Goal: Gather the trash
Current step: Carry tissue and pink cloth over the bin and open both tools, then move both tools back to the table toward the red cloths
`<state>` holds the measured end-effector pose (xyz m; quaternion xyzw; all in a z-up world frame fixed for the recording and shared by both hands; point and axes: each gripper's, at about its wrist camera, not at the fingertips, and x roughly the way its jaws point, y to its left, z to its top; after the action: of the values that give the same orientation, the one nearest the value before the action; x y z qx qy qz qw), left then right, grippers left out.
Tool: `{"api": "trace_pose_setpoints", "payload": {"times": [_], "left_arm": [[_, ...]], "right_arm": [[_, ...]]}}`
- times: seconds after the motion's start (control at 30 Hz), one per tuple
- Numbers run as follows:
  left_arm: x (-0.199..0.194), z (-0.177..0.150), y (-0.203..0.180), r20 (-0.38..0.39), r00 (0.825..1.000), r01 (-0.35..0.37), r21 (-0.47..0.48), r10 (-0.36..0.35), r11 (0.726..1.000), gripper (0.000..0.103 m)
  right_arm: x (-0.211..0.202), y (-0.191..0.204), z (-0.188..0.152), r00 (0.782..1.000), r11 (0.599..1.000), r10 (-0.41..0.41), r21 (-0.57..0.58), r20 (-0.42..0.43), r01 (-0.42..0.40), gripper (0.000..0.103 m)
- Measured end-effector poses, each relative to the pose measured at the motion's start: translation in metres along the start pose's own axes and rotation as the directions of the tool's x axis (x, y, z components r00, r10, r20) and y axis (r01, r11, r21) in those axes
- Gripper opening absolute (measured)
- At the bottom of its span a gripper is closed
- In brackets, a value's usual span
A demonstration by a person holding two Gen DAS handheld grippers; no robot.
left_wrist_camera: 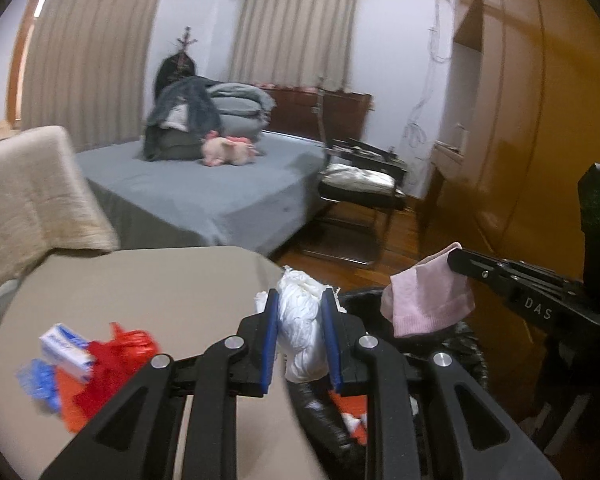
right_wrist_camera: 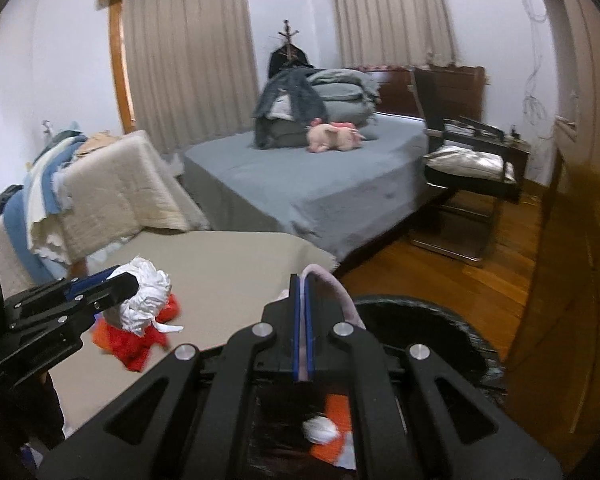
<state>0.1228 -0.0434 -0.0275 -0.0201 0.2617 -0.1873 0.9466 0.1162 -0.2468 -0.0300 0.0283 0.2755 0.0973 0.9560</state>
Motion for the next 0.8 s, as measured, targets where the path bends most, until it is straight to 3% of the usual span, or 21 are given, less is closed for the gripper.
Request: {"api": "trace_pose_setpoints", "payload": {"times": [0.23, 0.4, 0.43, 0.5, 0.53, 0.57, 0.63, 0.77, 0.8], "left_arm": [[0.045, -0.003, -0.045, -0.042, 0.995, 0.093, 0.055, -0.09, 0.994, 0.021], [0.077, -0.008, -0.069, -0.092, 0.985, 0.15, 0.072, -0.143, 0.986, 0.022], [0.083, -0.009, -0.073, -0.11, 0.982, 0.161, 0.071, -0.153, 0.984, 0.026], [0.092, -0.011, -0.075, -0.135, 0.976, 0.179, 0.057, -0.17, 0.982, 0.046], [0.093, -0.012, -0.075, -0.141, 0.974, 0.186, 0.049, -0.178, 0.981, 0.063], [0.094, -0.013, -0.073, -0.143, 0.972, 0.191, 0.037, -0.184, 0.981, 0.067], [0.093, -0.015, -0.069, -0.148, 0.971, 0.193, 0.03, -0.187, 0.981, 0.067], [0.084, -0.017, -0.058, -0.134, 0.98, 0.155, 0.039, -0.148, 0.987, 0.074], [0.081, -0.017, -0.054, -0.124, 0.983, 0.141, 0.04, -0.135, 0.989, 0.075]], "right_arm": [[0.003, -0.048, -0.024, 0.995, 0.995, -0.091, 0.043, -0.049, 0.094, 0.002], [0.016, -0.069, -0.04, 0.989, 0.991, -0.105, 0.076, -0.103, 0.113, 0.002], [0.019, -0.074, -0.045, 0.986, 0.989, -0.113, 0.076, -0.124, 0.123, 0.004], [0.025, -0.083, -0.052, 0.979, 0.986, -0.129, 0.088, -0.159, 0.144, 0.006], [0.027, -0.085, -0.054, 0.977, 0.985, -0.127, 0.09, -0.173, 0.144, 0.006], [0.028, -0.087, -0.057, 0.974, 0.984, -0.133, 0.092, -0.183, 0.151, 0.008], [0.029, -0.089, -0.062, 0.968, 0.982, -0.143, 0.092, -0.206, 0.165, 0.035], [0.025, -0.087, -0.069, 0.966, 0.978, -0.169, 0.085, -0.197, 0.188, 0.047], [0.023, -0.084, -0.07, 0.966, 0.977, -0.182, 0.081, -0.186, 0.199, 0.059]]}}
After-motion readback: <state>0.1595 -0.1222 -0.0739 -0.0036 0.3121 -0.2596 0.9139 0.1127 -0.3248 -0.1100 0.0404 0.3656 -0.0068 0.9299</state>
